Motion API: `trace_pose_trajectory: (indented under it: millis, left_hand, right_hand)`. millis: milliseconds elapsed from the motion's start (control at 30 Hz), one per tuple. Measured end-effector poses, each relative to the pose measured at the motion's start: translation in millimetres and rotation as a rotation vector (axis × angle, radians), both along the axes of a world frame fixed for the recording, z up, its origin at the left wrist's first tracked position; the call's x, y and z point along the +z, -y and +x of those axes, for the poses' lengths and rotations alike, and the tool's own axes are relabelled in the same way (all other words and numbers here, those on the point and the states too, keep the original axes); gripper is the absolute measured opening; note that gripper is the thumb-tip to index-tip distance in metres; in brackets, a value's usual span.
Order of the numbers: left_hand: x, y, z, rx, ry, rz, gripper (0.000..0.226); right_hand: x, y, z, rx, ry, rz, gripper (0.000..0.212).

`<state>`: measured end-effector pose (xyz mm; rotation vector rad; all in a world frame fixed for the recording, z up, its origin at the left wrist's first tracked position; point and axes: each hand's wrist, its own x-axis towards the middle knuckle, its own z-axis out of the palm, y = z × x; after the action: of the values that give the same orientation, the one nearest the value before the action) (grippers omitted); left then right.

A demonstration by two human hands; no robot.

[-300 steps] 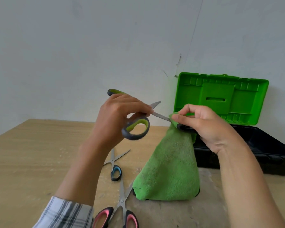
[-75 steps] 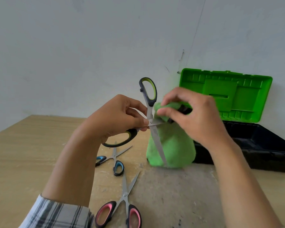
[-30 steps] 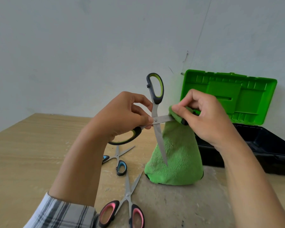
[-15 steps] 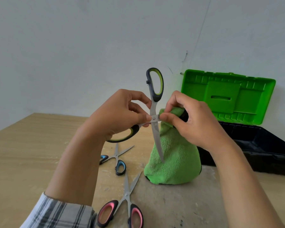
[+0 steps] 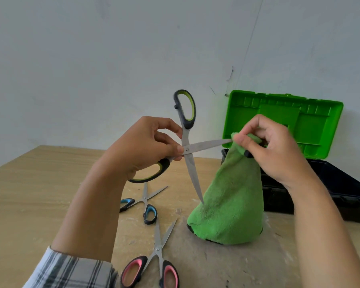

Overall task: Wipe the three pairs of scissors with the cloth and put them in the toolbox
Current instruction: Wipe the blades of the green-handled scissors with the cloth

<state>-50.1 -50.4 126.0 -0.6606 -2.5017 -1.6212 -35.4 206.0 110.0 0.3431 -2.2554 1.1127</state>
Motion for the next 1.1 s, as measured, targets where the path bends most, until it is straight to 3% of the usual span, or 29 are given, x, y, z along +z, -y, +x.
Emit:
trace_pose_trajectory:
  millis: [100,233,533,733,833,1100]
  left_hand:
    - [1.2,3.1,-2.3,0.033,0.050,0.186,0.015]
    - [1.3,-4.0,-2.4,-0.009,0.141,0.381,0.014]
    - [-3.1,-16.1,-2.8,-0.065,0.115,0.417,0.017]
    - [-5.6,-20.6,-4.8,0.024,0.017,0.415,0.018]
    - [-5.1,-17.3,-5.5,0.016,0.019,0.433,0.019]
    - [-4.9,-23.1,-4.4,-0.005,-0.004,0.443,0.023]
  right_hand:
    - [0.6,-4.9,-2.0,-0.145,-0.054,-0.152,0.015]
    - [4.2,15.2,-1.6,-0.028,0.045,-0.292,0.012]
    - [1.7,61.7,2.0,0.128,0.094,-0.303,0.015]
    - [1.9,71.2,7.4,0.037,-0.023,-0.101,0.015]
    - [7.5,63.4,10.3,0.104,0.037,-0.041,0.004]
    - [-0.1,66.7,5.5,-0.021,-0.080,-0.082,0.040]
